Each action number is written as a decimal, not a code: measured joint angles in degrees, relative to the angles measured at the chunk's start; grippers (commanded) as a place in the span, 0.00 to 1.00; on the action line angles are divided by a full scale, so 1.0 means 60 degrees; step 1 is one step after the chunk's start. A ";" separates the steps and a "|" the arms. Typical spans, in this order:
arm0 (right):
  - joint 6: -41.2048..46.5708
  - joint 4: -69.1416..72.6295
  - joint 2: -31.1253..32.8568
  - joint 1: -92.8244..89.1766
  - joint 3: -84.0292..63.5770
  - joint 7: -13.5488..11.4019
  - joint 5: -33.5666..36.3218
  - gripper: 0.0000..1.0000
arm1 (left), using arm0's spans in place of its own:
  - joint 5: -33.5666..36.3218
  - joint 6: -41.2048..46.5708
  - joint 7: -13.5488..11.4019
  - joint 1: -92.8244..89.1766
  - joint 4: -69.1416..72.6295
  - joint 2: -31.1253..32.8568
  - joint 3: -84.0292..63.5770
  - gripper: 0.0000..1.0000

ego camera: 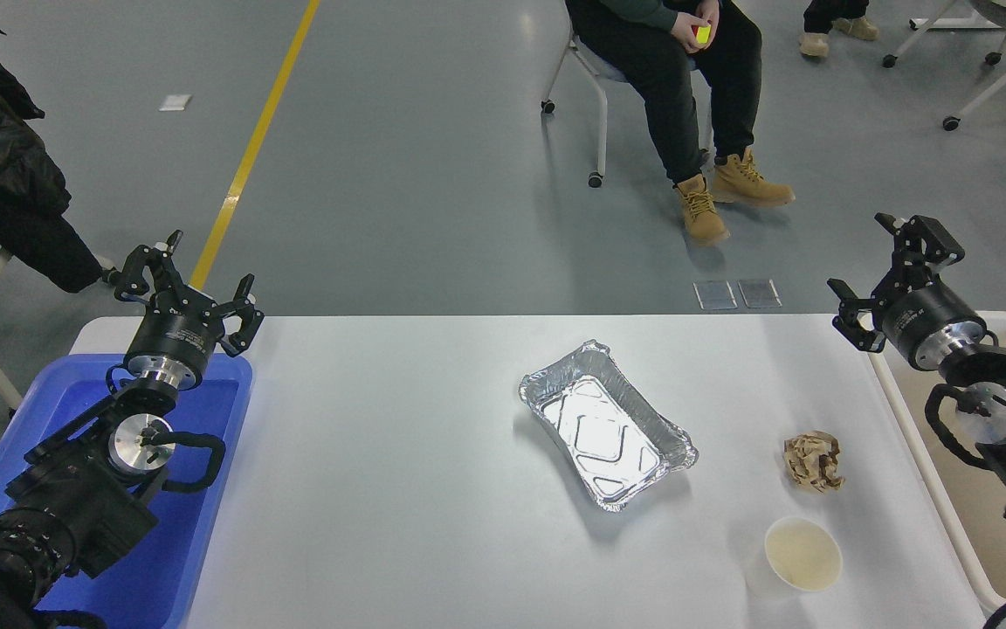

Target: Pick up paper cup place in dustbin

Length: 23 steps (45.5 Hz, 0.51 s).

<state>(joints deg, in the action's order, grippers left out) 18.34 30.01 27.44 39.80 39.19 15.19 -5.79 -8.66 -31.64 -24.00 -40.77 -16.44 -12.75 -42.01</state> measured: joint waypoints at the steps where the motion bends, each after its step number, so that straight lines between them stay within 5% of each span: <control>1: 0.0007 0.0002 0.0000 0.0005 -0.0001 -0.0002 0.0000 1.00 | 0.0000 0.0000 0.0000 0.0000 0.0000 0.0000 0.0000 0.99; 23: 0.0057 0.0125 0.0002 0.0123 -0.0130 -0.0062 -0.0013 1.00 | 0.0013 0.0000 -0.0012 0.0000 0.0000 -0.0011 0.0012 0.99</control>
<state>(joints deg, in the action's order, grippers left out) 18.68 30.76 27.45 40.54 38.41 14.82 -5.87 -8.59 -31.64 -24.07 -40.78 -16.44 -12.82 -41.94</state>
